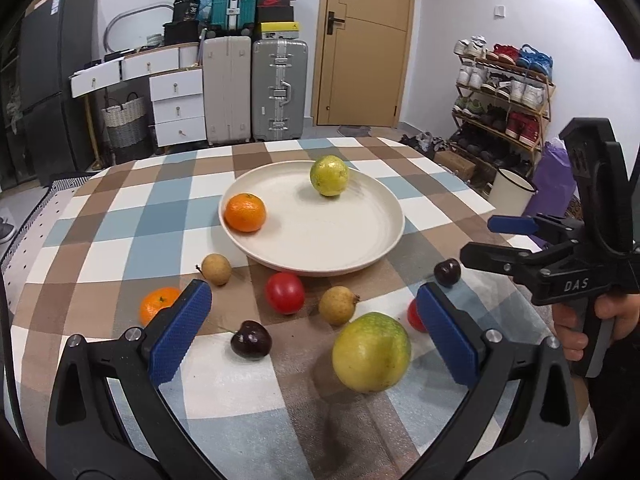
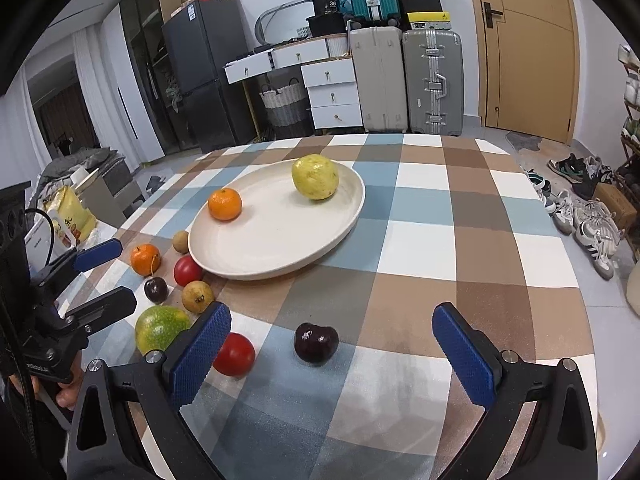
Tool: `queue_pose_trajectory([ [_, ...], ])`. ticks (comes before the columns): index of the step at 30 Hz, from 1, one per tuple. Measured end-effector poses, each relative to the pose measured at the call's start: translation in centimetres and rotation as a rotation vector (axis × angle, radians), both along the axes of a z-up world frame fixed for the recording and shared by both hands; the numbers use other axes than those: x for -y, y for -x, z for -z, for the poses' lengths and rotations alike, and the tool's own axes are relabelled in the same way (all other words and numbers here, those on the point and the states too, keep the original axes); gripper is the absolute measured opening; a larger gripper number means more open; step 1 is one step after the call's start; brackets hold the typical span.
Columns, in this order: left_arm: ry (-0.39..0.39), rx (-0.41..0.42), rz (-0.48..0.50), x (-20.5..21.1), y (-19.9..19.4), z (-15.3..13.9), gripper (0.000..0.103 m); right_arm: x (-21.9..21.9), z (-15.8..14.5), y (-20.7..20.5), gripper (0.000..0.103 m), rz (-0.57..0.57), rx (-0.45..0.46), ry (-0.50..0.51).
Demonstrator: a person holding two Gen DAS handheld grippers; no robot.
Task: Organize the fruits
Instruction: 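Grasp the large yellow fruit with the left tool while the right tool grasps a dark plum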
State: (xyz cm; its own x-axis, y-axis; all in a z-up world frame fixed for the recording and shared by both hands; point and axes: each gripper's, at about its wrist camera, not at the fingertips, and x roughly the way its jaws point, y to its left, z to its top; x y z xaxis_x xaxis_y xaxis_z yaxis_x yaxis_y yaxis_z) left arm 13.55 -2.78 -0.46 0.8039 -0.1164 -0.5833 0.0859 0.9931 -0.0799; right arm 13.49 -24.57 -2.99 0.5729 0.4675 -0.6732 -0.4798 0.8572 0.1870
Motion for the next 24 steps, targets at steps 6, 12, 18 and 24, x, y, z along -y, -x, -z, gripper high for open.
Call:
queue_pose_trajectory([
  [6, -0.010, -0.041, 0.061, 1.2, -0.2, 0.6, 0.102, 0.3, 0.5, -0.3, 0.102, 0.021, -0.014, 0.034],
  [12, -0.023, -0.086, 0.098, 1.8, -0.5, 1.4, 0.102, 0.3, 1.8, -0.9, 0.102, 0.018, -0.076, 0.074],
  [18, -0.051, -0.107, 0.104, 2.1, -0.7, 2.1, 0.102, -0.4, 2.5, -0.8, 0.099, -0.022, -0.090, 0.084],
  [24, -0.031, -0.115, 0.109, 1.8, -0.7, 2.3, 0.102, -0.5, 2.6, -0.7, 0.091, -0.047, -0.096, 0.057],
])
